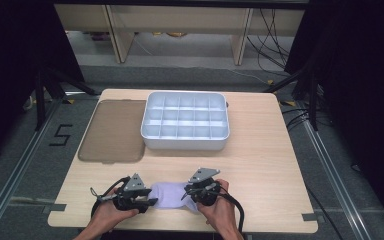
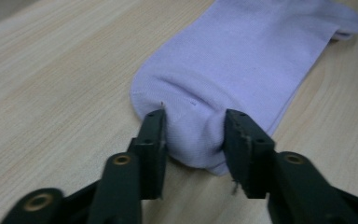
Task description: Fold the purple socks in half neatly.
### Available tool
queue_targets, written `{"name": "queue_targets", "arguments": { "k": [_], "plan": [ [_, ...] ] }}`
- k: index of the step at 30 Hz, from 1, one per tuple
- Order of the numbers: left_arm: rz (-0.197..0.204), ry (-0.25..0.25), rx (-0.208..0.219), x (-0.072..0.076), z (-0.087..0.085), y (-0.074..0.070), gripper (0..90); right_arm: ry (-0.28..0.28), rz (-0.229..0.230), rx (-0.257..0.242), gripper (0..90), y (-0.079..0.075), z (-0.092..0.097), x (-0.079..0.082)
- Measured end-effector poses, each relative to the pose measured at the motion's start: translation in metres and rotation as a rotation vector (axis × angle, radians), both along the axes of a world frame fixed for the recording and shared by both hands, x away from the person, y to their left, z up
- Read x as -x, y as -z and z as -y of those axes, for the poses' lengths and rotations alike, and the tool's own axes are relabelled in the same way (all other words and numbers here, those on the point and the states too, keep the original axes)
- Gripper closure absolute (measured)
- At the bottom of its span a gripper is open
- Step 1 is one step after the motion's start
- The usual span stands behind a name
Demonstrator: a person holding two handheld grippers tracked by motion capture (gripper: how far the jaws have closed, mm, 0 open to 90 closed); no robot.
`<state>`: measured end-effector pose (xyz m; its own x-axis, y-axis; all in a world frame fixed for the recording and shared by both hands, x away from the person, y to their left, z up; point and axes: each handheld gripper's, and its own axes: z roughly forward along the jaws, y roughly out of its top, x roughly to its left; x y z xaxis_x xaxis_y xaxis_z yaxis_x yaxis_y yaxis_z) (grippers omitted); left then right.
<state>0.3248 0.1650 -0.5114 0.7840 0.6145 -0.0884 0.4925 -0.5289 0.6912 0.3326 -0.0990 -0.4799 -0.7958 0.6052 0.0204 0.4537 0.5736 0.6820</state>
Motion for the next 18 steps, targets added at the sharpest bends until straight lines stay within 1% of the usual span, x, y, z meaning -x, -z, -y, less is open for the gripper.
{"name": "queue_targets", "arguments": {
  "k": [1, 2, 3, 4, 5, 6, 7, 8, 9, 10, 11, 12, 13, 14, 15, 16, 17, 18],
  "plan": [
    [0.001, -0.004, 0.009, 0.0, -0.001, 0.001, 64.6, 0.004, 0.012, -0.008, 85.8, 0.002, -0.001, 0.0],
    [0.001, -0.004, 0.009, 0.0, -0.001, 0.001, 68.3, 0.004, 0.012, -0.008, 85.8, 0.002, -0.001, 0.0],
    [-0.006, 0.01, 0.008, -0.001, -0.003, 0.0, 71.4, -0.005, -0.011, 0.007, 86.2, 0.001, -0.002, 0.002],
    [0.006, 0.013, 0.027, -0.002, -0.005, 0.001, 73.9, 0.0, -0.012, 0.009, 86.5, 0.002, -0.003, 0.003],
    [0.005, 0.006, 0.039, -0.001, -0.005, 0.001, 75.2, -0.002, -0.01, 0.016, 86.6, 0.003, -0.004, 0.004],
    [0.008, 0.003, 0.057, -0.001, -0.004, 0.002, 77.0, -0.014, -0.014, 0.021, 86.7, 0.004, -0.006, 0.004],
    [0.003, -0.007, 0.066, -0.001, -0.005, 0.001, 78.4, -0.031, -0.029, 0.032, 86.6, 0.005, -0.007, 0.005],
    [0.01, 0.006, 0.065, -0.001, -0.006, 0.0, 79.1, -0.033, -0.042, 0.036, 86.7, 0.007, -0.01, 0.006],
    [0.012, -0.004, 0.085, 0.0, -0.005, 0.0, 79.5, -0.043, -0.045, 0.042, 86.7, 0.009, -0.013, 0.007],
    [0.018, 0.001, 0.09, 0.0, -0.006, -0.001, 79.8, -0.04, -0.051, 0.041, 86.7, 0.012, -0.017, 0.009],
    [0.021, 0.011, 0.087, 0.0, -0.007, -0.003, 80.2, -0.064, -0.065, 0.056, 87.0, 0.013, -0.019, 0.009],
    [0.024, 0.013, 0.085, 0.0, -0.007, -0.004, 80.6, -0.069, -0.069, 0.069, 87.1, 0.015, -0.022, 0.01],
    [0.023, 0.01, 0.098, 0.001, -0.007, -0.006, 81.0, -0.075, -0.073, 0.074, 87.2, 0.018, -0.024, 0.01],
    [0.043, 0.029, 0.094, 0.0, -0.008, -0.009, 81.4, -0.069, -0.067, 0.08, 87.7, 0.021, -0.026, 0.01],
    [0.043, 0.029, 0.094, 0.0, -0.008, -0.009, 81.4, -0.069, -0.067, 0.08, 87.7, 0.021, -0.026, 0.01],
    [0.055, 0.024, 0.137, 0.003, -0.007, -0.013, 81.4, -0.077, -0.068, 0.074, 87.7, 0.021, -0.029, 0.01],
    [0.047, 0.02, 0.143, 0.004, -0.007, -0.016, 81.4, -0.076, -0.058, 0.082, 87.7, 0.021, -0.03, 0.011],
    [0.057, 0.019, 0.144, 0.005, -0.007, -0.019, 81.4, -0.086, -0.055, 0.074, 87.7, 0.022, -0.032, 0.011]
  ]
}}
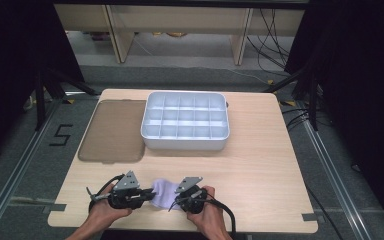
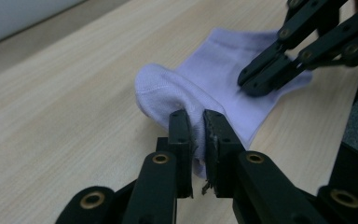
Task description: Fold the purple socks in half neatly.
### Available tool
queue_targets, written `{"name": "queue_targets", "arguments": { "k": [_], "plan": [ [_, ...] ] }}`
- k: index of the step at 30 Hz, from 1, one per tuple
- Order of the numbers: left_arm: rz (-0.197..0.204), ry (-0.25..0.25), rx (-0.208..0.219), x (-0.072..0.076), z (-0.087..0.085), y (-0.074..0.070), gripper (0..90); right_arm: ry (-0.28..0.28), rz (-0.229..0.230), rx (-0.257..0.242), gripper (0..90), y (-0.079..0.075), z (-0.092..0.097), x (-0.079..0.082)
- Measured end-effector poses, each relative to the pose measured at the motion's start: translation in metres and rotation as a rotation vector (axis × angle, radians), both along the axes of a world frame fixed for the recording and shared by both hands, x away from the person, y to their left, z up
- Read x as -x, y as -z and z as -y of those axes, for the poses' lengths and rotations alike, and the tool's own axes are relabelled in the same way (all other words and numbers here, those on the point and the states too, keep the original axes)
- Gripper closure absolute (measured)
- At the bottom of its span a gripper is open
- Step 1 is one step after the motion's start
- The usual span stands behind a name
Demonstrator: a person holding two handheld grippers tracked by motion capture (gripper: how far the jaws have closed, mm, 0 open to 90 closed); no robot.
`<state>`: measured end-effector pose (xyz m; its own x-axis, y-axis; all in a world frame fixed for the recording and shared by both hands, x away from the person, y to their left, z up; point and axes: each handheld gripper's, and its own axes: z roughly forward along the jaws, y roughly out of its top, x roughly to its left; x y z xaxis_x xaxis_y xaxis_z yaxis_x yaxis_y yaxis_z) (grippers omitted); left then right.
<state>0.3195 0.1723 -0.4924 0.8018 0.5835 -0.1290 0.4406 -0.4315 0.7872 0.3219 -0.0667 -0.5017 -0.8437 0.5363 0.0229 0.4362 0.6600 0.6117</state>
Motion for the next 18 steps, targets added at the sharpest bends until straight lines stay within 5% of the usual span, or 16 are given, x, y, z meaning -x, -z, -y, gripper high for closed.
{"name": "queue_targets", "arguments": {
  "k": [3, 11, 12, 18],
  "plan": [
    [0.006, 0.014, 0.039, 0.003, -0.001, -0.005, 81.3, 0.008, -0.004, -0.001, 87.6, 0.001, -0.007, 0.001],
    [0.004, 0.04, 0.046, 0.005, -0.005, -0.012, 81.3, -0.044, -0.006, -0.021, 87.0, 0.0, -0.018, -0.001],
    [0.004, 0.04, 0.046, 0.005, -0.005, -0.012, 81.3, -0.007, -0.011, -0.032, 87.1, -0.001, -0.019, -0.001],
    [0.002, 0.045, 0.049, 0.004, -0.008, -0.015, 81.3, -0.022, -0.004, -0.026, 88.4, 0.002, -0.026, -0.015]
  ]
}}
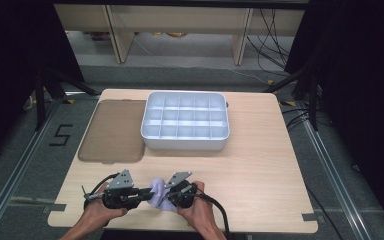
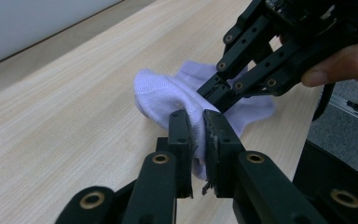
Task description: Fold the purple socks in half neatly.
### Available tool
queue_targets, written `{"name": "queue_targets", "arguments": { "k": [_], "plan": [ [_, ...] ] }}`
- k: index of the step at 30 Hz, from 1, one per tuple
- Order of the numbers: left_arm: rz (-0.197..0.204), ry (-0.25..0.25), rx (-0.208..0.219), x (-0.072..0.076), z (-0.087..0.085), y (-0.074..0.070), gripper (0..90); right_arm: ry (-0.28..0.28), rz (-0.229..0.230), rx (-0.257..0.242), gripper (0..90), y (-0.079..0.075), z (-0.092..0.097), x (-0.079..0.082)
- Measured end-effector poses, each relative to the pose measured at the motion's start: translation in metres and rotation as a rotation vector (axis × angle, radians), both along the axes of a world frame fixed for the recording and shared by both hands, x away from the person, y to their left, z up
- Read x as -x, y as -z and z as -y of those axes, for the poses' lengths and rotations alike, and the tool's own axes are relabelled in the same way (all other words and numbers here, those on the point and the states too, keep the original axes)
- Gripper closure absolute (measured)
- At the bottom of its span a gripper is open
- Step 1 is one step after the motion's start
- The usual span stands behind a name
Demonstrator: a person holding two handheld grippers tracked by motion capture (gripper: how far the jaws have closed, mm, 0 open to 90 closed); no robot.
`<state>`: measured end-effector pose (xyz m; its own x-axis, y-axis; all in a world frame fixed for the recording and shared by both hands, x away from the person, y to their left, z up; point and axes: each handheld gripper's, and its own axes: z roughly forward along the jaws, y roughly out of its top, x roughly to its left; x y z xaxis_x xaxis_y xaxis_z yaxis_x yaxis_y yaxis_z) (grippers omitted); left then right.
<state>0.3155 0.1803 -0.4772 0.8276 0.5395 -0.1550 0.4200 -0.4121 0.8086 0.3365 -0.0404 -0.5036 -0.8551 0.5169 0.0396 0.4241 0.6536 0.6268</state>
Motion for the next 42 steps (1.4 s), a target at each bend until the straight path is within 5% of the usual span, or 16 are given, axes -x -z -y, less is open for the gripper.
{"name": "queue_targets", "arguments": {
  "k": [9, 13, 16, 20, 25, 27, 29, 33, 42],
  "plan": [
    [0.004, 0.012, 0.02, -0.001, -0.003, -0.004, 81.3, -0.016, -0.011, -0.038, 88.3, 0.001, -0.013, -0.006],
    [-0.001, 0.018, 0.022, -0.001, -0.004, -0.004, 81.2, 0.014, -0.012, -0.055, 88.3, -0.008, -0.001, -0.006],
    [0.007, 0.021, -0.01, -0.002, -0.006, -0.006, 81.2, 0.04, 0.027, -0.046, 88.3, -0.019, 0.027, -0.008],
    [-0.001, 0.023, 0.014, -0.001, -0.001, -0.005, 80.9, 0.073, 0.009, -0.035, 88.3, -0.018, 0.048, -0.006],
    [-0.006, 0.049, -0.002, -0.002, 0.013, -0.008, 80.7, 0.085, -0.022, 0.003, 88.4, -0.006, 0.047, -0.007],
    [-0.002, 0.067, -0.018, -0.003, 0.022, -0.006, 80.6, 0.134, -0.049, 0.01, 88.3, -0.007, 0.047, -0.007],
    [-0.015, 0.068, -0.018, -0.004, 0.026, -0.004, 80.5, 0.094, -0.036, -0.009, 88.3, -0.007, 0.049, -0.008],
    [-0.021, 0.09, -0.086, -0.011, 0.039, 0.004, 79.8, 0.094, -0.038, -0.013, 88.3, -0.006, 0.049, -0.007],
    [-0.044, 0.078, -0.085, -0.015, 0.048, 0.007, 77.8, 0.099, -0.032, -0.029, 87.2, -0.005, 0.049, -0.008]
  ]
}}
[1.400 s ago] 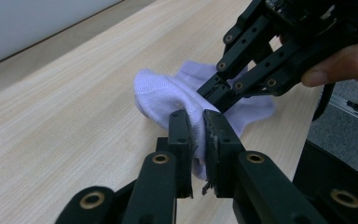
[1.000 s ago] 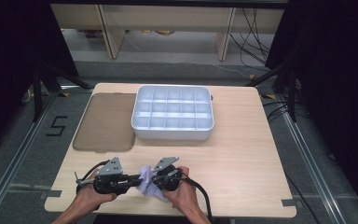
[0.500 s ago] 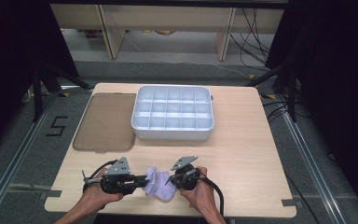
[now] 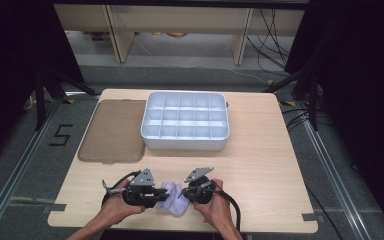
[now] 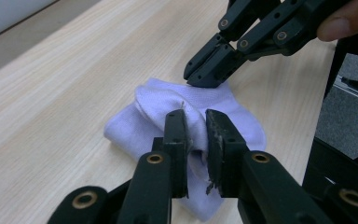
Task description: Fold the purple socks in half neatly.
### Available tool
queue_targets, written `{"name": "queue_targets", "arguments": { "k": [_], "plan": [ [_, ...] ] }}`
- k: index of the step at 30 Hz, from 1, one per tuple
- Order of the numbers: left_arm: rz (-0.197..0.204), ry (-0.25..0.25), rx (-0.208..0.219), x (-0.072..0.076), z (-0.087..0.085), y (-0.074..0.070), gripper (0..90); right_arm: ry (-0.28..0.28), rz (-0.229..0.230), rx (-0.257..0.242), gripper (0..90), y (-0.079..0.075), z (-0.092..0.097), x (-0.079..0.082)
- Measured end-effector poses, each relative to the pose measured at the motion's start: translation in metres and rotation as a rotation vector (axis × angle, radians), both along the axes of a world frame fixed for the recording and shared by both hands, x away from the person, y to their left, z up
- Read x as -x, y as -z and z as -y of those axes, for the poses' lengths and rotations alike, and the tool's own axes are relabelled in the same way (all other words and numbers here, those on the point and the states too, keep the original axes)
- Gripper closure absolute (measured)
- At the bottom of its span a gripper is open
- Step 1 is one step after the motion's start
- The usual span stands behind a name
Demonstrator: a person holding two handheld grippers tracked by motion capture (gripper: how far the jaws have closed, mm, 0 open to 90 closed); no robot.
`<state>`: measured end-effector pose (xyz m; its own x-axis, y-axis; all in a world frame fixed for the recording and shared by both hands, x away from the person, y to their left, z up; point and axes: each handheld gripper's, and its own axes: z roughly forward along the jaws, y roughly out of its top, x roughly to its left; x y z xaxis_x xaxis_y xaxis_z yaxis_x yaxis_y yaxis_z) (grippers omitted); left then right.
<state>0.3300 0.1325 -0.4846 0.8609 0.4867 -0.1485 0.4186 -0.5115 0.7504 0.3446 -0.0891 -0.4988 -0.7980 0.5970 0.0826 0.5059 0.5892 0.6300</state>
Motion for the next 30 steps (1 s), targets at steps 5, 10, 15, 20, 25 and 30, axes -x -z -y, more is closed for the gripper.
{"name": "queue_targets", "arguments": {
  "k": [5, 10, 15, 20, 25, 30],
  "plan": [
    [-0.007, 0.024, 0.0, 0.0, 0.008, 0.002, 76.1, -0.004, 0.01, -0.018, 86.9, -0.008, 0.006, 0.0],
    [-0.021, 0.035, 0.016, 0.001, 0.014, 0.005, 74.4, -0.004, 0.04, -0.043, 86.7, -0.013, 0.012, 0.001],
    [-0.055, 0.036, 0.079, 0.003, 0.013, 0.0, 63.9, 0.017, 0.04, -0.055, 86.3, -0.017, 0.021, -0.001],
    [-0.056, 0.019, 0.146, 0.0, -0.004, -0.014, 60.9, 0.045, 0.04, -0.067, 86.0, -0.026, 0.027, 0.002],
    [-0.027, -0.042, 0.075, -0.008, -0.019, -0.006, 72.1, 0.059, 0.083, -0.1, 85.7, -0.032, 0.027, 0.002],
    [-0.001, -0.014, -0.026, -0.013, -0.007, 0.008, 79.8, 0.013, 0.074, -0.102, 85.8, -0.039, 0.013, 0.007]
  ]
}}
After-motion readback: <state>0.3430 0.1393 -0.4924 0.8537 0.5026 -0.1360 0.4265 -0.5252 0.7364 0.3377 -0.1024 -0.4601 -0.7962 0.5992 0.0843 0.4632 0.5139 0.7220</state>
